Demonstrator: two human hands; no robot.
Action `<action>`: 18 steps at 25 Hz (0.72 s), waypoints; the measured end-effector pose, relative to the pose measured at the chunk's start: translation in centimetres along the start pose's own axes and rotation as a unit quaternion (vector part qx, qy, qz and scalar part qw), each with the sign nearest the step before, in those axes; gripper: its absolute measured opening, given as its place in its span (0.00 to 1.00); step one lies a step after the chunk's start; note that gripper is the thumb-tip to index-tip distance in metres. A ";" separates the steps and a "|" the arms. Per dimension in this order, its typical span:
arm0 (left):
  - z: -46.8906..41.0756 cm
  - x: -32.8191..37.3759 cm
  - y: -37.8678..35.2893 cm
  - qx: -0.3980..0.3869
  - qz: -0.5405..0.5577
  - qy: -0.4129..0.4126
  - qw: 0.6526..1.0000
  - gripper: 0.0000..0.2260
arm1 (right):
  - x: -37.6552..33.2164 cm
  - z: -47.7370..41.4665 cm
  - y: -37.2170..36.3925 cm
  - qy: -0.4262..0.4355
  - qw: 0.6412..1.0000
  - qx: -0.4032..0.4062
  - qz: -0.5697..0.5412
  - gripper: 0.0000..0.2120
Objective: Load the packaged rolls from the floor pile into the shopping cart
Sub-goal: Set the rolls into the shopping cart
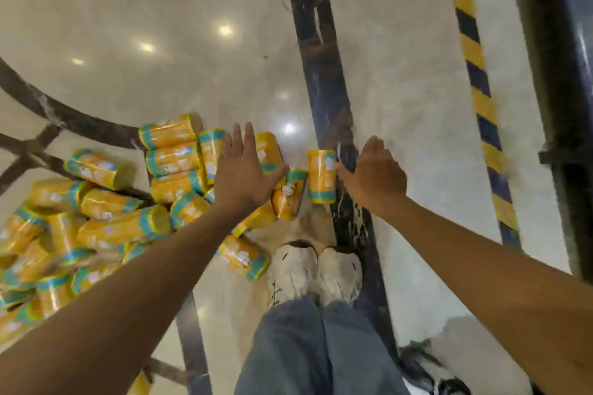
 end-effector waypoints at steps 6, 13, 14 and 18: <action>-8.6 -4.4 -11.9 -0.036 0.064 0.134 0.988 0.41 | 3.2 -8.1 -13.1 -0.047 0.996 -0.032 -0.073 0.44; -12.7 -5.6 -13.9 -0.041 0.143 0.225 0.963 0.33 | 3.7 -10.8 -18.1 -0.087 0.987 -0.019 -0.134 0.35; -12.4 -5.7 -13.6 -0.039 0.147 0.227 0.962 0.33 | 3.7 -10.4 -17.6 -0.091 0.986 -0.014 -0.136 0.34; -9.6 -4.3 -10.0 -0.023 0.153 0.210 0.965 0.31 | 3.4 -7.7 -12.9 -0.095 0.986 0.012 -0.135 0.33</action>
Point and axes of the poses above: each hand's wrist, its own z-axis away from the middle knuckle, its own y-axis out of the back of the hand, x = y × z, the point moved 7 cm from there along -z, towards the middle knuckle, and after that the axes turned 11 degrees about y, right-handed, at the moved point
